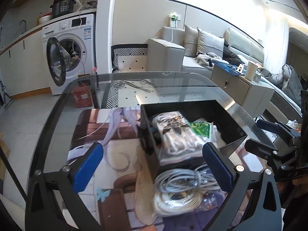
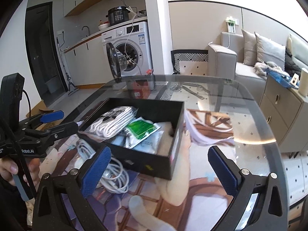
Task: Organize soft objects
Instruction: 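Withdraw both tools from the black box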
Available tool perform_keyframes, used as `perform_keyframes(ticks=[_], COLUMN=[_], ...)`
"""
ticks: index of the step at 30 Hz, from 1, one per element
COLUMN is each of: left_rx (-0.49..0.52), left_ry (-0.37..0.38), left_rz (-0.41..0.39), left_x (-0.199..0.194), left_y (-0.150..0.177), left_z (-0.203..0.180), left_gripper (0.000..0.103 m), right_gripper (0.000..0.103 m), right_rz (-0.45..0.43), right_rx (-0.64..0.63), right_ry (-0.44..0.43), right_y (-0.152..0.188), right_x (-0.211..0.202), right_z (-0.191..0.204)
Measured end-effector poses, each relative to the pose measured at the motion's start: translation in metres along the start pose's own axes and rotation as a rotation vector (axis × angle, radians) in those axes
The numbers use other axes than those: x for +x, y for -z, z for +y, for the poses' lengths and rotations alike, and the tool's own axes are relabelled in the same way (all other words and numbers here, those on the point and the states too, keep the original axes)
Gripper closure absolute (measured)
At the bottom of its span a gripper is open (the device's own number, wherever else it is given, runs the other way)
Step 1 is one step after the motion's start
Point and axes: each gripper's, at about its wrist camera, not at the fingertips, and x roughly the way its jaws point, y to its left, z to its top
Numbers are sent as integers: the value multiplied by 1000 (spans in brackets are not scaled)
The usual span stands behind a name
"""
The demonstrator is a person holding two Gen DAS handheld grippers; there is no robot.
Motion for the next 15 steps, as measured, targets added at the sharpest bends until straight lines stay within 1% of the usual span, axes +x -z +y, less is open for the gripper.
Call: perform_keyframes(ticks=[6,10,15], left_rx=[-17,-13,-36], left_ry=[-16,-20,-26], left_rz=[-7,-19,-29], left_x=[-9,-17,-24], left_y=[8,10,8], left_z=[8,10,19], left_gripper=[0,0,0], right_gripper=[1,1,1], right_rz=[31,33,43], right_rx=[17,21,18], right_ry=[6,14,12], right_y=[9,14,17], right_x=[1,-2,-3], right_z=[7,12,17])
